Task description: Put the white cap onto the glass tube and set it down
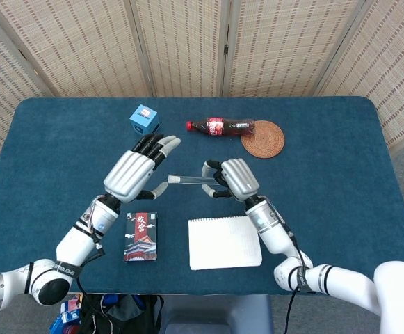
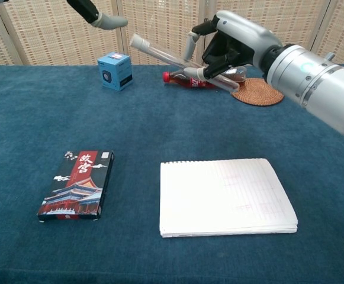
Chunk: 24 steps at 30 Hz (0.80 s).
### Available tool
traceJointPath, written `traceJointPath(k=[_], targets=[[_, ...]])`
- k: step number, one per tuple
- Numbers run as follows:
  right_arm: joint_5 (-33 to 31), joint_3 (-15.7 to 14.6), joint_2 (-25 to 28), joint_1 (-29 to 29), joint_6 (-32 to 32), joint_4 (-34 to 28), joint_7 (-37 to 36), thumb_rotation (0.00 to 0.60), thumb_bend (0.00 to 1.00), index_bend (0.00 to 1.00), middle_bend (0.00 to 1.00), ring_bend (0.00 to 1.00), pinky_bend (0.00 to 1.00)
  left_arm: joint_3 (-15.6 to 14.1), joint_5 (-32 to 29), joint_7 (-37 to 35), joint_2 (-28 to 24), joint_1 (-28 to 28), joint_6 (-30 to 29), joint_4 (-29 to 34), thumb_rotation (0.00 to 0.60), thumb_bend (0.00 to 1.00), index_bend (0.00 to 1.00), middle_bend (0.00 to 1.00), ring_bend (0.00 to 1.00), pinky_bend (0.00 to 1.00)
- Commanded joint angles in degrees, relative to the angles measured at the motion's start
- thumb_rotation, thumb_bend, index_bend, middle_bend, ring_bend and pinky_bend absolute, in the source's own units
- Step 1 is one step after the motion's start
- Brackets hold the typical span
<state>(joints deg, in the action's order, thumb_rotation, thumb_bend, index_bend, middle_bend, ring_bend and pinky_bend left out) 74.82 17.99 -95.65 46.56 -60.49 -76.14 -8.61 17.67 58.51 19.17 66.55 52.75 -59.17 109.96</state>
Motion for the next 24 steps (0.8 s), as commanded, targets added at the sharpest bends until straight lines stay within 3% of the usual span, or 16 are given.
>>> traceJointPath(k=[1, 9, 24], targets=[[-1.51, -0.68, 2.81, 0.08, 2.45, -1.07, 3.78, 0.600, 0.75, 0.83, 1.00, 1.00, 1.00, -0.76, -0.42, 0.46, -1.12, -0.53, 0.34, -0.77, 0.600, 0.34, 0.00, 0.00, 0.00, 0.00], [-6.17, -1.64, 4.28, 0.72, 7.32, 0.67, 9.06, 0.600, 0.75, 0.83, 1.00, 1.00, 1.00, -3.25, 0.64, -0.36, -1.99, -3.56, -1.29, -5.88, 0.600, 0.34, 0.00, 0.00, 0.00, 0.00], [-8.58, -2.33, -8.49, 3.82, 13.07, 18.29, 4.93, 0.600, 0.70, 0.83, 1.00, 1.00, 1.00, -5.47, 3.20, -4.47, -3.09, -8.27, -2.47, -9.24, 0.600, 0.34, 0.00, 0.00, 0.00, 0.00]])
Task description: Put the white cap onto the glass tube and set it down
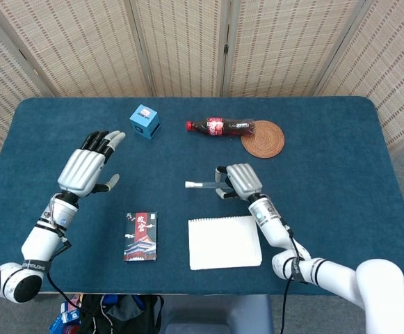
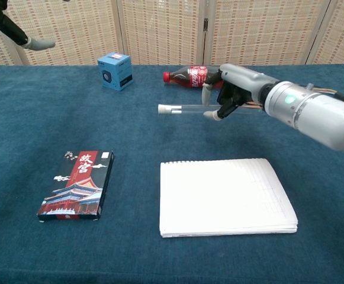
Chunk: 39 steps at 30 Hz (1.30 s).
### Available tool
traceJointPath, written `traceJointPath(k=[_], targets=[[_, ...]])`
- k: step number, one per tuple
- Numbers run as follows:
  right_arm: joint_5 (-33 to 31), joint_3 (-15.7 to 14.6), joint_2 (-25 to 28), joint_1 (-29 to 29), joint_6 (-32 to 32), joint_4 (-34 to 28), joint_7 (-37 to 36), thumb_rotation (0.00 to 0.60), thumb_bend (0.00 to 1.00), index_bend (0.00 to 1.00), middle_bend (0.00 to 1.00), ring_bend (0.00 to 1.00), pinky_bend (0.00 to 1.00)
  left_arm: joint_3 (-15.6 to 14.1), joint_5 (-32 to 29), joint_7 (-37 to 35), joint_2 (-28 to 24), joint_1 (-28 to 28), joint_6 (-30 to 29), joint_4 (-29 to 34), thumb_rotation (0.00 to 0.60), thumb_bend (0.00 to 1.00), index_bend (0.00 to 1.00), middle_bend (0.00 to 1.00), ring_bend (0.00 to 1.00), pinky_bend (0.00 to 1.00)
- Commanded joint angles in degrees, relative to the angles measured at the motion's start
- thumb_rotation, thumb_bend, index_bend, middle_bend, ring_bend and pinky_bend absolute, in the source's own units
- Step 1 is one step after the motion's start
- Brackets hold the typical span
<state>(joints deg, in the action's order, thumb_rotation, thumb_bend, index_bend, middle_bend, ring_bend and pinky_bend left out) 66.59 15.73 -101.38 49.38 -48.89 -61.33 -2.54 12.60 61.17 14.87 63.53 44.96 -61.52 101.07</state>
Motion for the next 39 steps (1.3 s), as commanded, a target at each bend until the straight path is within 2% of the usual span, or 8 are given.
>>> traceJointPath(k=[1, 4, 8, 17, 25, 33, 36, 39], targets=[[-0.46, -0.04, -3.33, 1.20, 1.81, 4.38, -1.15, 0.600, 0.69, 0.83, 1.00, 1.00, 1.00, -0.54, 0.75, -0.10, -0.04, -0.67, -0.24, -0.59, 0.600, 0.34, 0.00, 0.00, 0.00, 0.00], [-1.20, 0.32, -4.94, 1.74, 3.04, 6.81, -1.17, 0.600, 0.64, 0.80, 1.00, 1.00, 1.00, -0.74, 1.04, -0.42, 0.10, -1.30, -0.40, -1.16, 0.600, 0.33, 0.00, 0.00, 0.00, 0.00], [-1.97, 0.48, -6.02, 2.19, 4.51, 8.36, -0.61, 0.600, 0.56, 0.68, 1.00, 1.00, 1.00, -0.87, 1.16, -0.74, 0.15, -1.78, -0.14, -1.50, 0.600, 0.34, 0.00, 0.00, 0.00, 0.00], [-3.99, 1.51, -6.68, 2.32, 5.73, 8.41, 1.20, 0.600, 0.20, 0.34, 1.00, 1.00, 1.00, -0.87, 1.36, -1.16, 0.22, -2.69, 0.06, -1.04, 0.600, 0.33, 0.00, 0.00, 0.00, 0.00], [-4.00, 2.30, -4.68, 1.42, 3.93, 4.67, 1.97, 0.600, 0.11, 0.22, 1.00, 1.00, 1.00, -0.42, 0.80, -1.49, -0.61, -3.31, 0.31, -0.32, 0.600, 0.33, 0.00, 0.00, 0.00, 0.00], [-0.10, 0.54, 10.61, -4.16, -4.35, -12.60, 9.32, 0.600, 0.15, 0.24, 0.95, 0.99, 1.00, -0.36, -0.86, -3.06, -2.92, -6.24, -1.64, -0.69, 0.600, 0.34, 0.02, 0.00, 0.00, 0.00], [-0.49, -0.54, 18.94, -7.04, -5.86, -21.62, 12.93, 0.600, 0.21, 0.39, 0.88, 0.91, 1.00, -1.33, -0.50, -3.47, -2.15, -7.84, -2.86, -2.77, 0.600, 0.33, 0.05, 0.00, 0.00, 0.00], [-1.04, -1.97, 26.37, -10.10, -7.95, -29.14, 16.33, 0.600, 0.30, 0.42, 0.76, 0.76, 0.98, -2.41, 0.02, -4.07, -1.94, -9.80, -4.17, -4.43, 0.600, 0.34, 0.09, 0.00, 0.00, 0.00]])
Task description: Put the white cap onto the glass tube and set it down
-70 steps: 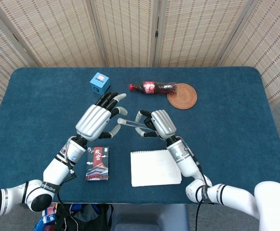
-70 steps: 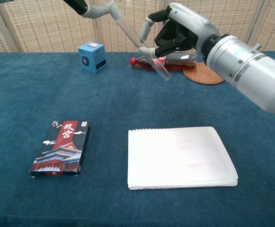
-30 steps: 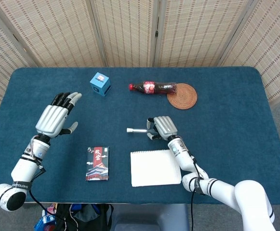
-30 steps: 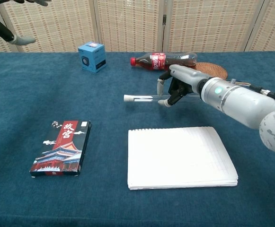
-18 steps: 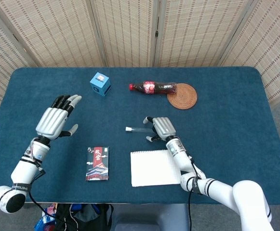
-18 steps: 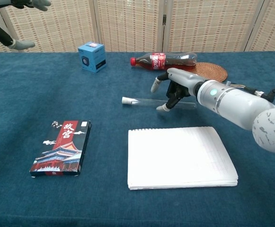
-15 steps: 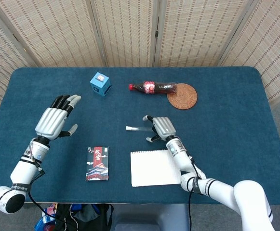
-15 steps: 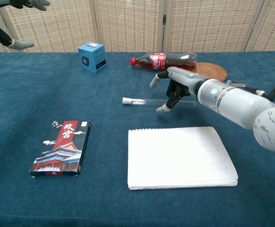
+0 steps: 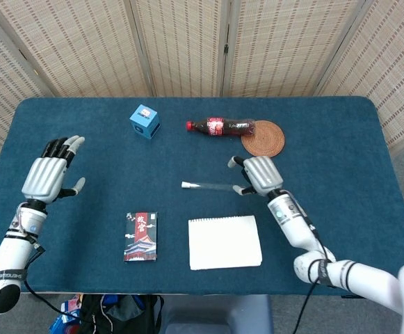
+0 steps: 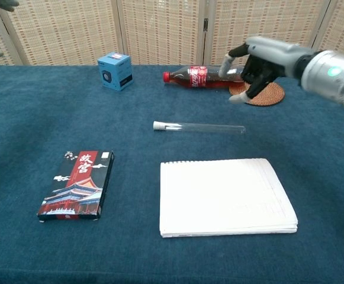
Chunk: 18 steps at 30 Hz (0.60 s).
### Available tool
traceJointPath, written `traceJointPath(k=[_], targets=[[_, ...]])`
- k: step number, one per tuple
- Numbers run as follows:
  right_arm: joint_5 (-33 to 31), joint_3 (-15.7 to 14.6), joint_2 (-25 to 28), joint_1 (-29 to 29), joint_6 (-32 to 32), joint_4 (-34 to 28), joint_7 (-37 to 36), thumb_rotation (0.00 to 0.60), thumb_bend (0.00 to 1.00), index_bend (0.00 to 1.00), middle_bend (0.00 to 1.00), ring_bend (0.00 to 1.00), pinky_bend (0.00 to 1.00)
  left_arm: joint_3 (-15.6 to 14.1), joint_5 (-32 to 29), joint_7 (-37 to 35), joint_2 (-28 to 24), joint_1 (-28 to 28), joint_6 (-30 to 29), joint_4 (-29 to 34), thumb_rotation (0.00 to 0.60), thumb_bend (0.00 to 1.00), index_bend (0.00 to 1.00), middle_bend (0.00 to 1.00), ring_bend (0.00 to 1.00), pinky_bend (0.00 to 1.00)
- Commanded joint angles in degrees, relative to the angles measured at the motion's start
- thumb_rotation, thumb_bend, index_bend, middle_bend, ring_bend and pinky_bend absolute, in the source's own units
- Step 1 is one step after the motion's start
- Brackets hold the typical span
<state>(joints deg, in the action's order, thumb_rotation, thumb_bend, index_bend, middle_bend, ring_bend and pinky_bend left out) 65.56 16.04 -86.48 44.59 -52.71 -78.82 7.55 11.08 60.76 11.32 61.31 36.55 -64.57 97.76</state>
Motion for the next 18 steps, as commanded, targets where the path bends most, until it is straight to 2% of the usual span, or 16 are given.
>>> traceJointPath(k=[1, 4, 8, 18], targets=[[-0.04, -2.94, 13.98, -6.60, -5.27, -14.18, 7.33, 0.600, 0.33, 0.43, 0.72, 0.72, 0.95, -1.27, 0.53, -0.76, 0.17, -2.31, -1.83, -1.48, 0.600, 0.34, 0.10, 0.00, 0.00, 0.00], [0.85, -4.64, 18.91, -10.00, -8.78, -18.97, 8.75, 0.600, 0.40, 0.43, 0.64, 0.64, 0.89, -1.94, 0.94, -1.61, -0.12, -4.81, -4.26, -2.12, 0.600, 0.34, 0.11, 0.00, 0.00, 0.00], [4.23, -7.02, 23.09, -15.24, -14.86, -22.17, 7.29, 0.600, 0.41, 0.43, 0.60, 0.59, 0.85, -2.80, 1.94, -2.74, -0.26, -8.29, -8.00, -2.62, 0.600, 0.33, 0.13, 0.00, 0.00, 0.00], [13.76, -13.00, 27.44, -28.83, -31.62, -23.55, 2.83, 0.600, 0.41, 0.45, 0.60, 0.58, 0.84, -5.45, 5.55, -2.70, -0.91, -16.44, -16.84, 0.08, 0.600, 0.34, 0.13, 0.00, 0.00, 0.00]])
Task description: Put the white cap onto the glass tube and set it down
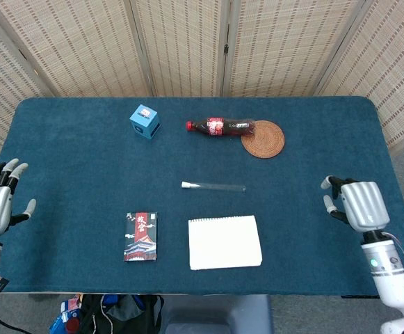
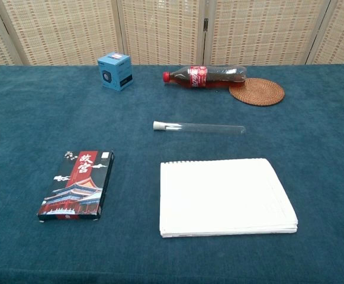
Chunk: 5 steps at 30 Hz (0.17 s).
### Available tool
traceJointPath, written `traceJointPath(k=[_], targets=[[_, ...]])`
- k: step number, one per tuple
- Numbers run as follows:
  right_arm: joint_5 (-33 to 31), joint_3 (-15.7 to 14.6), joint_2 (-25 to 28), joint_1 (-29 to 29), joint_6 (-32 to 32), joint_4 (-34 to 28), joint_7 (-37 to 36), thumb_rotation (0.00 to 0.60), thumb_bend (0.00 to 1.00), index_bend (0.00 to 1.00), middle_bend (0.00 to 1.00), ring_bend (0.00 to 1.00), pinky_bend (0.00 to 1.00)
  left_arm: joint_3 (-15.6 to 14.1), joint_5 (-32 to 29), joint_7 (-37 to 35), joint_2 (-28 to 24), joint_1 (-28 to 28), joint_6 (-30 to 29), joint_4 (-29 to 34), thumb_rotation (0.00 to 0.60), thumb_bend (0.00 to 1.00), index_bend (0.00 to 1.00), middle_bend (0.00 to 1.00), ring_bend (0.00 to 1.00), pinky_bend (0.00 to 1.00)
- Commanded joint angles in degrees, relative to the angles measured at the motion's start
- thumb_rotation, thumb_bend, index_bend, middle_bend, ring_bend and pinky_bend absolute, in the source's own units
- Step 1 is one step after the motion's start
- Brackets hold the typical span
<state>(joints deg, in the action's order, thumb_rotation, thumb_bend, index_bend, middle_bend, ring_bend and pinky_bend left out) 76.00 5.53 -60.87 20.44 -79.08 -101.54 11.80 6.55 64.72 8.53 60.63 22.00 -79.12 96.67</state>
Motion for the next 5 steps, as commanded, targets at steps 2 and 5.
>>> traceJointPath(k=[2, 5], targets=[[4.12, -3.39, 2.42, -7.03, -7.67, -1.29, -1.76, 0.600, 0.39, 0.46, 0.60, 0.58, 0.84, -1.86, 3.11, 0.50, -0.42, -3.46, -3.89, 2.20, 0.600, 0.34, 0.13, 0.00, 0.00, 0.00], [5.43, -4.61, 2.95, -9.90, -10.28, -1.54, -2.81, 0.600, 0.37, 0.47, 0.60, 0.58, 0.84, -3.09, 5.45, 1.13, -0.54, -5.38, -5.83, 3.94, 0.600, 0.34, 0.13, 0.00, 0.00, 0.00]])
